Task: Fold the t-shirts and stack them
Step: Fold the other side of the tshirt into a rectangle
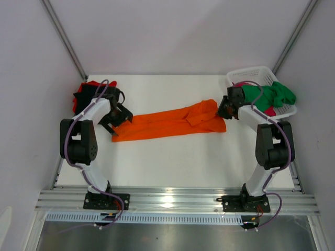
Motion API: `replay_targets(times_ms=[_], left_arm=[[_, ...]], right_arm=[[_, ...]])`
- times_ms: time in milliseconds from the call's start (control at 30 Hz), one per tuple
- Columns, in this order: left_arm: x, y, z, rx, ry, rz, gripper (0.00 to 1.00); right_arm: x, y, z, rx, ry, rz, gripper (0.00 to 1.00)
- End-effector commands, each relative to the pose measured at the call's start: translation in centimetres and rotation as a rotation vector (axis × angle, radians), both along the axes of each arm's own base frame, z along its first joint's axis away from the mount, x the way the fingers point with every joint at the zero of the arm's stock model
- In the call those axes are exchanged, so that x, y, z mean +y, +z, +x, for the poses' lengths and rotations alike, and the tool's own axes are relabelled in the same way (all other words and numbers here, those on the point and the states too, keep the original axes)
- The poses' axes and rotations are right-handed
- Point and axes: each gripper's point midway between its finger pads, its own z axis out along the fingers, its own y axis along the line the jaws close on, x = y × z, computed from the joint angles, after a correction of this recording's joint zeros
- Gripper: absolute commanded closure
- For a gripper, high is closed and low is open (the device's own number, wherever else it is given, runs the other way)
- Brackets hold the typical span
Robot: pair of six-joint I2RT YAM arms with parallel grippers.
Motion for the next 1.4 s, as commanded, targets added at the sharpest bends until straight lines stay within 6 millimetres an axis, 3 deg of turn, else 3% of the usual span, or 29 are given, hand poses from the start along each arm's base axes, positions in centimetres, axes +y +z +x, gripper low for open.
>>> replay_targets(times_ms=[0, 167, 267, 300, 433, 567, 833, 1133, 1367], left_arm=[[-0.5, 1.7, 0.3, -0.059, -0.044, -0.012, 0.01], [-0.6, 1.7, 0.2, -0.054, -0.049, -0.019, 0.0], [-0.9, 1.7, 0.3, -0.058, -0.053, -0.033, 0.0], [-1.1, 1.7, 0.3, -0.059, -0.056, -0.04, 0.01], [-1.6, 1.8, 0.3, -0.063, -0.065, -0.05, 0.01], [-1.6, 1.9, 0.1, -0.06, -0.069, -0.049, 0.01], [-1.4, 2.7, -0.1, -0.071, -0.086, -0.039, 0.01], [-1.3, 2.4, -0.2, -0.059, -0.097, -0.034, 0.01], [-1.4, 2.0, -0.3, -0.052, -0.107, -0.036, 0.0]], right_arm=[[0.5, 3.7, -0.2, -0.08, 0.002, 0.011, 0.73], [2.6, 6.5, -2.5, -0.102, 0.039, 0.045, 0.73], [6.0, 7.1, -4.3, -0.115, 0.094, 0.106, 0.73], [7.5, 6.2, -5.3, -0.096, 0.123, 0.129, 0.73], [11.5, 4.5, -6.2, -0.063, 0.17, 0.233, 0.73], [14.2, 2.4, -6.5, -0.034, 0.218, 0.236, 0.74], [16.1, -2.9, -5.7, 0.046, 0.23, 0.217, 0.74], [16.5, -2.6, -6.1, 0.042, 0.226, 0.202, 0.74], [17.0, -1.7, -4.8, 0.015, 0.231, 0.187, 0.74]])
